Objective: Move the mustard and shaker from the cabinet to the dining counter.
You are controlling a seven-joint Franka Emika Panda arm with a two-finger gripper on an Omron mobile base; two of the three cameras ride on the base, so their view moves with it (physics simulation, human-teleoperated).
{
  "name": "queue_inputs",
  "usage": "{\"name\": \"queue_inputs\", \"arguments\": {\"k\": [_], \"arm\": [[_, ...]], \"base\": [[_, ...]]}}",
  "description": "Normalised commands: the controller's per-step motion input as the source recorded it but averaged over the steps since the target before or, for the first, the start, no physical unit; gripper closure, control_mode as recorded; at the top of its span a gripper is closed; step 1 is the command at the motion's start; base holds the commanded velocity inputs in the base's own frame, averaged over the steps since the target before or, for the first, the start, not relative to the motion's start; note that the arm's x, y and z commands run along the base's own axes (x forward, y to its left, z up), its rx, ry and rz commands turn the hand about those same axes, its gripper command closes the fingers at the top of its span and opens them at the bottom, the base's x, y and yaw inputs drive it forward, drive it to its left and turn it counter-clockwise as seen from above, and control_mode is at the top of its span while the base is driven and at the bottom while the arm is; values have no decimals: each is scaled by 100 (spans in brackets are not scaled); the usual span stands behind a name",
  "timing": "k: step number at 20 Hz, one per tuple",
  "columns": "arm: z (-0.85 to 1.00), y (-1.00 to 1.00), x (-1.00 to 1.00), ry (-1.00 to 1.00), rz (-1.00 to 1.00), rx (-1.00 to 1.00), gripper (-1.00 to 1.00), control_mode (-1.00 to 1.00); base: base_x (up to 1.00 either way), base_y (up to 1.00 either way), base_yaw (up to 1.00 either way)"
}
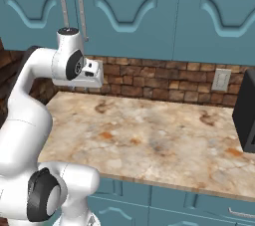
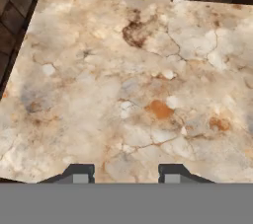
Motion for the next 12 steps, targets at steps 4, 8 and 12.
{"name": "queue_inputs", "arguments": {"k": [4, 8, 12], "arm": [[0, 0, -31, -6, 0, 0, -100, -100], [4, 0, -60, -25, 0, 0, -100, -100], [40, 0, -37, -46, 0, 0, -100, -100]], "base": [[0, 0, 0], [0, 0, 0], [0, 0, 0]]}}
